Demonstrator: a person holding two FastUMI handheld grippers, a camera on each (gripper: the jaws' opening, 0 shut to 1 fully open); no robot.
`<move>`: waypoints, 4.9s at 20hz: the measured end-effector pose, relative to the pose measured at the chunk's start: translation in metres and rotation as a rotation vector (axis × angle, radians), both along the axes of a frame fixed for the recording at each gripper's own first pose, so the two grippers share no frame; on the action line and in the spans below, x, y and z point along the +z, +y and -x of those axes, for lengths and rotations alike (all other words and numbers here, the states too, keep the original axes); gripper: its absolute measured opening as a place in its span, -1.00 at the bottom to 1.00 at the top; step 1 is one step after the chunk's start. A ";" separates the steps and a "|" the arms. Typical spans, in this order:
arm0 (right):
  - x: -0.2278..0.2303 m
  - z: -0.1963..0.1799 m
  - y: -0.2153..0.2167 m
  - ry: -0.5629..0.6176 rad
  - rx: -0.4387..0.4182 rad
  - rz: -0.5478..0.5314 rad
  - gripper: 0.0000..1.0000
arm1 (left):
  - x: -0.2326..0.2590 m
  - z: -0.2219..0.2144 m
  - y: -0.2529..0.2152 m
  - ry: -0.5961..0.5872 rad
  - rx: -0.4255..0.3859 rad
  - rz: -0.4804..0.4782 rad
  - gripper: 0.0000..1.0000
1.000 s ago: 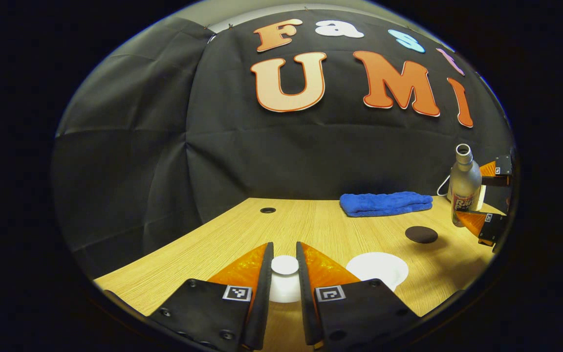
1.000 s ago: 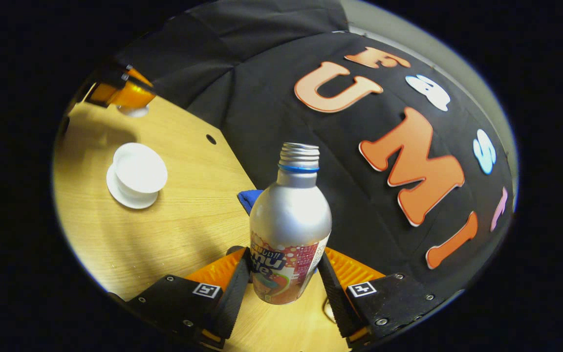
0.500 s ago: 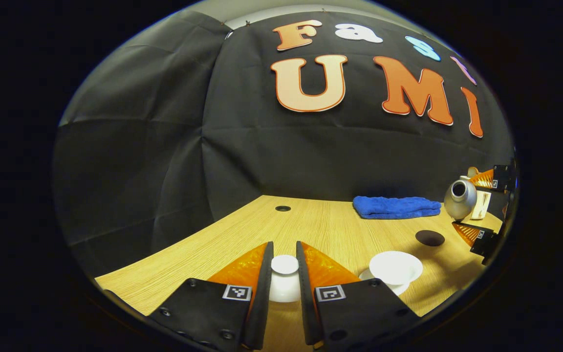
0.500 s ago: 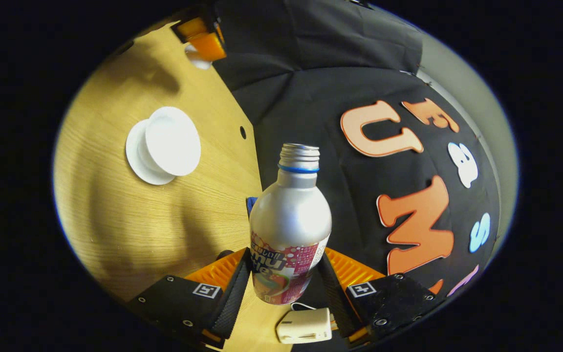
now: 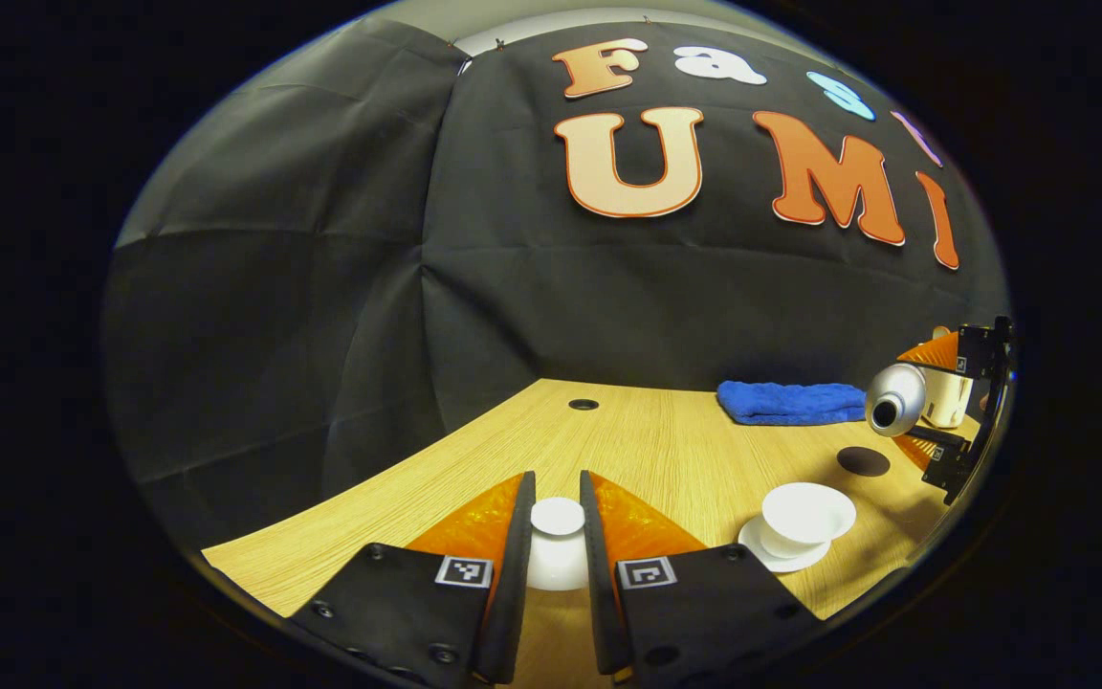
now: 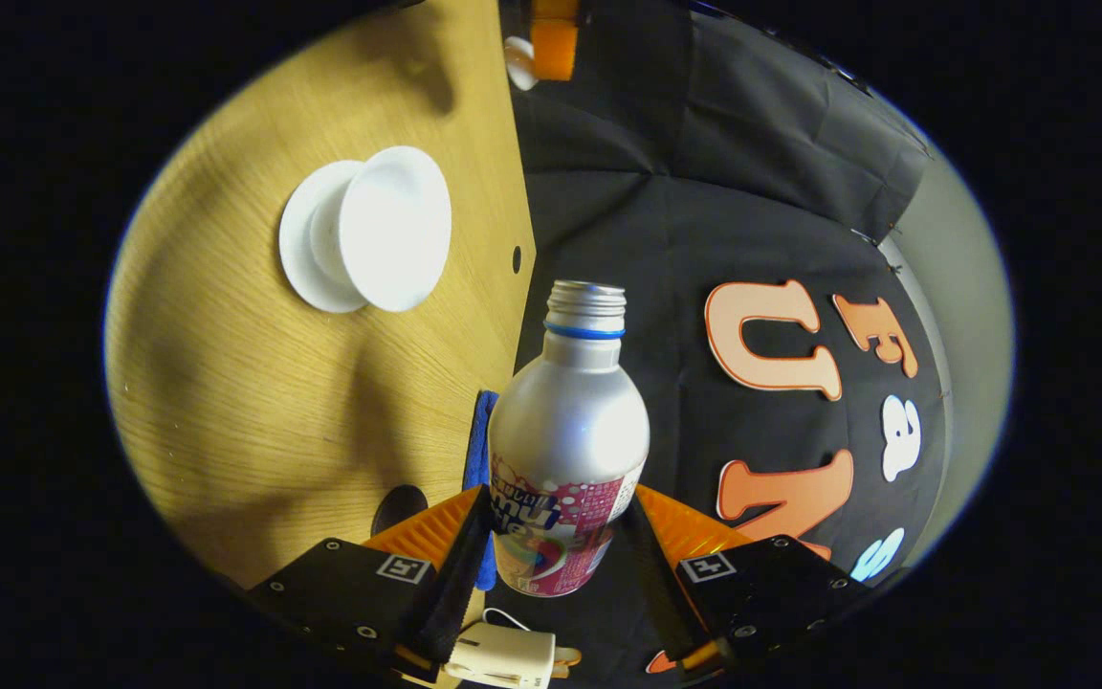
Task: Open the teacup lid with one hand, grasp the water bottle and pour water into the teacup with the other hand; after pouring, place the water bottle on the coaster and then close the teacup lid.
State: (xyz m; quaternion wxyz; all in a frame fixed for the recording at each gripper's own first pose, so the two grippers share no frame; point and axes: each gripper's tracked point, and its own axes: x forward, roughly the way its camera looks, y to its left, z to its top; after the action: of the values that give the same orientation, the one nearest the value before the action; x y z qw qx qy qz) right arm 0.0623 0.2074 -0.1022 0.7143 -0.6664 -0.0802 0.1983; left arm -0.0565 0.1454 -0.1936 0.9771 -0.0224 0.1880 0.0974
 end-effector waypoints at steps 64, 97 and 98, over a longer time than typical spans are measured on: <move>-0.016 0.012 0.018 -0.363 0.111 0.058 0.54 | 0.025 -0.010 -0.031 -0.091 -0.078 0.018 -0.34; -0.205 0.063 0.059 0.723 -0.450 -1.371 0.55 | 0.041 -0.041 -0.133 -0.125 -0.258 0.103 -0.33; -0.208 0.064 0.059 0.728 -0.461 -1.374 0.55 | 0.037 -0.042 -0.137 -0.116 -0.263 0.109 -0.33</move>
State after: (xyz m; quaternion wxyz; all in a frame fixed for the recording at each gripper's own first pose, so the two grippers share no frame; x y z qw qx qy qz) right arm -0.0016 0.2665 -0.3100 0.9682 0.0277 0.1925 0.1572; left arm -0.0144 0.0089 -0.1563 0.9880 -0.0563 0.1375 -0.0431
